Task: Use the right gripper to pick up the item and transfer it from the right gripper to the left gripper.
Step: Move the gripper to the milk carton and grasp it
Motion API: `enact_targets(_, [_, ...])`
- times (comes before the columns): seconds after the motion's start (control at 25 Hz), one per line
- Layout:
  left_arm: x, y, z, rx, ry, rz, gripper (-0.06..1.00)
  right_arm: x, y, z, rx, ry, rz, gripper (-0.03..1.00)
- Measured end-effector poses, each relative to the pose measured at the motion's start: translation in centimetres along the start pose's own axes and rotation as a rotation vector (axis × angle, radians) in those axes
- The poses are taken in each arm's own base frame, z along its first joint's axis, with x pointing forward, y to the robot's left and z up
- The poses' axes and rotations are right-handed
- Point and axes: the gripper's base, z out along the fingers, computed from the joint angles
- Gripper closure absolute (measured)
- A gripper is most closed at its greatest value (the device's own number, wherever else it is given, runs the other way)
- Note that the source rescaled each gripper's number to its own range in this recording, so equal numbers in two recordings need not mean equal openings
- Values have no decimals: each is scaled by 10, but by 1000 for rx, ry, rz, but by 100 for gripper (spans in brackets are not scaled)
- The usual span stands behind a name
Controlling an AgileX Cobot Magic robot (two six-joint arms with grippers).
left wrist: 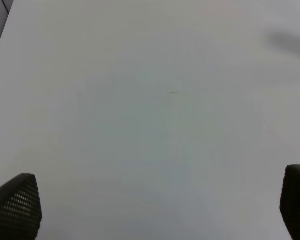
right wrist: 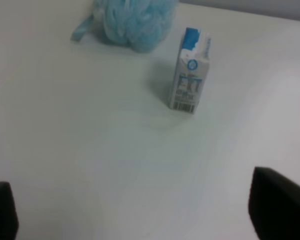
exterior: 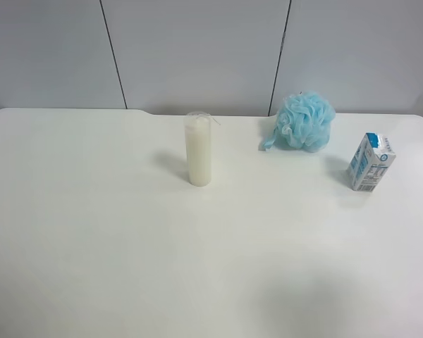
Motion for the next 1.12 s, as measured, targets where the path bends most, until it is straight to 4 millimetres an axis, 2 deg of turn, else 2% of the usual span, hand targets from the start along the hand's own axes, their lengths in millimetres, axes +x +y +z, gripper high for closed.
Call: enact_targets(1.12, [0,0,0,0,0,0,3,0,0,0,0,0,0,14])
